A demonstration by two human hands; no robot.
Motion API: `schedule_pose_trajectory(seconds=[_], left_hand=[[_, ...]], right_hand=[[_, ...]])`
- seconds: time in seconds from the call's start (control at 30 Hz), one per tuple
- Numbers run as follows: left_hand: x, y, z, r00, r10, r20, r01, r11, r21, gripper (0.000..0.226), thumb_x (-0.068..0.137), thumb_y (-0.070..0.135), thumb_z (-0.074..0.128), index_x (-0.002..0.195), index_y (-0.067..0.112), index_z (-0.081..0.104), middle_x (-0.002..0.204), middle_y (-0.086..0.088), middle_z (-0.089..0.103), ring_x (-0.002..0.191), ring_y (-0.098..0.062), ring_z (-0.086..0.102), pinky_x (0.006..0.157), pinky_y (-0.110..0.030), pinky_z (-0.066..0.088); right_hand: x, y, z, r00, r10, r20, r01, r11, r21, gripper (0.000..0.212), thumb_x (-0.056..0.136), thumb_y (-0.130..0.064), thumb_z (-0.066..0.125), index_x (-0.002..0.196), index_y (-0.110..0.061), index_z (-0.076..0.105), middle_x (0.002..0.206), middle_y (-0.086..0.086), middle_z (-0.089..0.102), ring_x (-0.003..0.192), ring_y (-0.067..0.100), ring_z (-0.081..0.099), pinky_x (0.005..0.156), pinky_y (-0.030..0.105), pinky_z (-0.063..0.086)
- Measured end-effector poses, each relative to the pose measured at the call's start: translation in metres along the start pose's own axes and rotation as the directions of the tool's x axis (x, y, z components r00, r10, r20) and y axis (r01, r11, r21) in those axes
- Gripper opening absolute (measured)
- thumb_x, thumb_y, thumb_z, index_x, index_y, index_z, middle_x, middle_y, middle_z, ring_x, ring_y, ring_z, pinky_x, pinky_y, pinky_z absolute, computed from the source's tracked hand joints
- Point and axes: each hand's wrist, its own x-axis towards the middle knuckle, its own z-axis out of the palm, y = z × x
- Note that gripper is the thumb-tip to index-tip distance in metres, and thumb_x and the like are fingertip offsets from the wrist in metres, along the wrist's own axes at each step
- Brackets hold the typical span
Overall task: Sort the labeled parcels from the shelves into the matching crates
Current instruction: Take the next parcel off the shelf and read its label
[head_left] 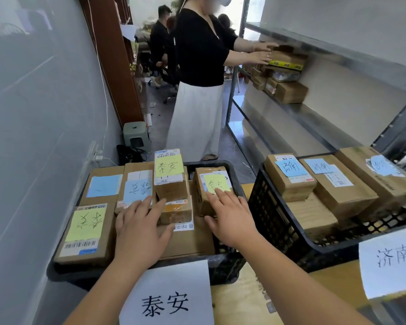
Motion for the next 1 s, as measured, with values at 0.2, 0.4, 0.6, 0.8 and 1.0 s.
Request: schedule_pose_trajectory(seconds=[0.2, 0.4, 0.6, 0.8, 1.0], left_hand=[[-0.016, 0.046, -0.007, 0.999, 0.053, 0.000, -0.053, 0.999, 0.000, 0.068, 0.090, 0.065, 0.051, 0.152, 0.041, 0.034, 0.163, 0.002, 0.030, 0.150, -0.024, 0.022, 0.119, -0.049, 0.016], [-0.047, 0.113, -0.011, 0.989, 0.144, 0.025, -0.145, 0.989, 0.028, 0.070, 0.092, 0.067, 0.047, 0.154, 0.041, 0.028, 0.165, 0.004, 0.025, 0.151, -0.022, 0.018, 0.120, -0.049, 0.015], [-0.086, 0.210, -0.002, 0.958, 0.280, 0.055, -0.281, 0.960, 0.013, 0.071, 0.091, 0.069, 0.046, 0.154, 0.041, 0.029, 0.165, 0.003, 0.023, 0.151, -0.024, 0.019, 0.121, -0.049, 0.018], [-0.135, 0.315, 0.011, 0.901, 0.426, 0.086, -0.426, 0.905, -0.021, 0.072, 0.092, 0.070, 0.044, 0.155, 0.042, 0.024, 0.165, 0.003, 0.025, 0.152, -0.022, 0.017, 0.122, -0.049, 0.014], [-0.180, 0.415, 0.027, 0.812, 0.574, 0.110, -0.567, 0.819, -0.090, 0.072, 0.092, 0.069, 0.045, 0.156, 0.042, 0.025, 0.166, 0.003, 0.022, 0.152, -0.024, 0.017, 0.121, -0.049, 0.014]], right_hand=[[-0.036, 0.017, -0.033, 0.998, 0.005, 0.060, -0.005, 1.000, -0.003, 0.074, 0.100, -0.064, 0.038, 0.161, -0.038, 0.007, 0.171, -0.004, 0.012, 0.156, 0.024, 0.010, 0.124, 0.057, 0.014], [-0.101, 0.056, -0.068, 0.997, 0.058, 0.055, -0.062, 0.996, 0.067, 0.075, 0.100, -0.066, 0.036, 0.161, -0.040, 0.002, 0.171, -0.007, 0.007, 0.157, 0.021, 0.004, 0.125, 0.057, 0.010], [-0.189, 0.122, -0.099, 0.987, 0.160, -0.011, -0.159, 0.986, 0.056, 0.074, 0.099, -0.066, 0.035, 0.162, -0.035, 0.009, 0.170, -0.003, 0.014, 0.155, 0.027, 0.015, 0.123, 0.058, 0.016], [-0.290, 0.197, -0.120, 0.946, 0.325, 0.004, -0.325, 0.944, 0.054, 0.075, 0.101, -0.067, 0.033, 0.163, -0.036, 0.004, 0.171, -0.005, 0.009, 0.157, 0.025, 0.006, 0.124, 0.057, 0.009], [-0.396, 0.265, -0.137, 0.859, 0.511, -0.036, -0.509, 0.859, 0.056, 0.074, 0.101, -0.066, 0.034, 0.163, -0.035, 0.008, 0.171, -0.004, 0.012, 0.157, 0.025, 0.010, 0.124, 0.056, 0.015]])
